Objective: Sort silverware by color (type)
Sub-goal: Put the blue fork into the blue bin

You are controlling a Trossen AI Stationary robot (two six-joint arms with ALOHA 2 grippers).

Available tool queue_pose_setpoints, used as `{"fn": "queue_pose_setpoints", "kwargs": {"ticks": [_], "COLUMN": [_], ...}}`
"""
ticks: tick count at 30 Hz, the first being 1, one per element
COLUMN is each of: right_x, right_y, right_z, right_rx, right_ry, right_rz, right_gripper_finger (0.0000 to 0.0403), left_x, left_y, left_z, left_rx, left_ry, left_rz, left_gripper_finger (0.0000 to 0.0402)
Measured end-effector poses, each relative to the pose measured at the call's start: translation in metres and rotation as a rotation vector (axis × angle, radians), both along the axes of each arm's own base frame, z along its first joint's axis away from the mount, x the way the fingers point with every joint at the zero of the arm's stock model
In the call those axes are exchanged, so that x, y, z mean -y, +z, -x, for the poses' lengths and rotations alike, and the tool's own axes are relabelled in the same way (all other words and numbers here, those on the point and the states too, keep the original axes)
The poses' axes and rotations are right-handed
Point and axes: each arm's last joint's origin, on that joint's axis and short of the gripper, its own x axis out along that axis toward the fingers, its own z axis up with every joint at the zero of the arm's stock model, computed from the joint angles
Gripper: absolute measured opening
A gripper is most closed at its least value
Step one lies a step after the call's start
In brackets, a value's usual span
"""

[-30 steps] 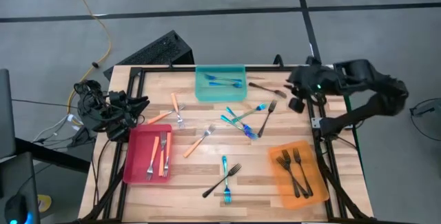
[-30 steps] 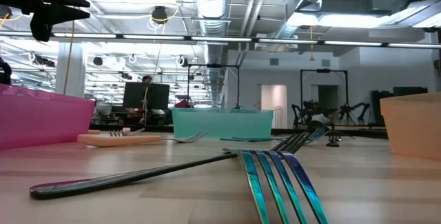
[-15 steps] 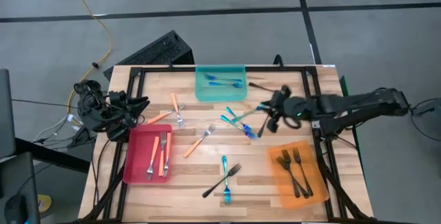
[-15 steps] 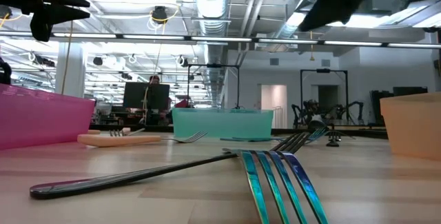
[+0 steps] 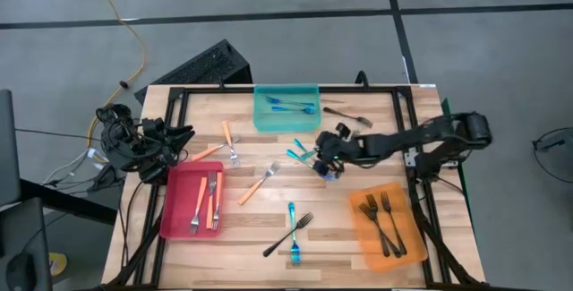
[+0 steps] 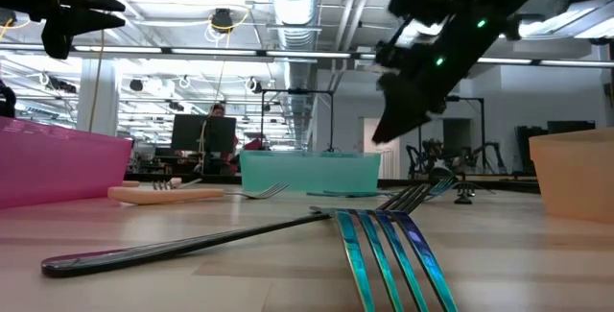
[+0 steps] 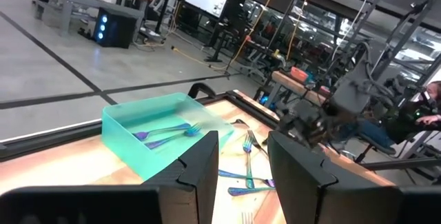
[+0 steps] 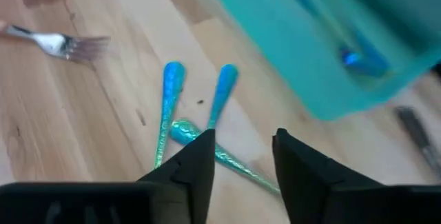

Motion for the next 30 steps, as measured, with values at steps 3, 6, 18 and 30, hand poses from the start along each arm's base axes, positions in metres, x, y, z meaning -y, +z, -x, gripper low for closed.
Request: {"fn": "queue_pose_setpoints", "kwargs": {"ticks": [3, 6, 18, 30], "right_x": [0.001, 0.0, -0.002, 0.001], "right_y": [-0.014, -0.028, -0.063, -0.066], "right_z": [-0.012, -0.019, -0.024, -0.019], "right_rx": [-0.044, -0.09, -0.18, -0.198], "right_ry": [-0.006, -0.006, -0.056, -0.123], "right_rz": [-0.01, -0.017, -0.082, -0.177], "right_gripper_finger": [0.0198, 0.0211, 0.021, 0.0091], "left_x": [0.0, 0.0, 0.0, 0.0], "left_y": [0.0, 0.0, 0.0, 0.0], "left_z": [0.0, 0.0, 0.0, 0.0], "left_rx": [0.0, 0.0, 0.0, 0.001], "left_ry": [0.0, 0.0, 0.001, 0.0], "left_rz": [0.0, 0.0, 0.001, 0.002], "left_gripper_finger": [0.0112, 0.0112, 0.0112, 0.0112]}}
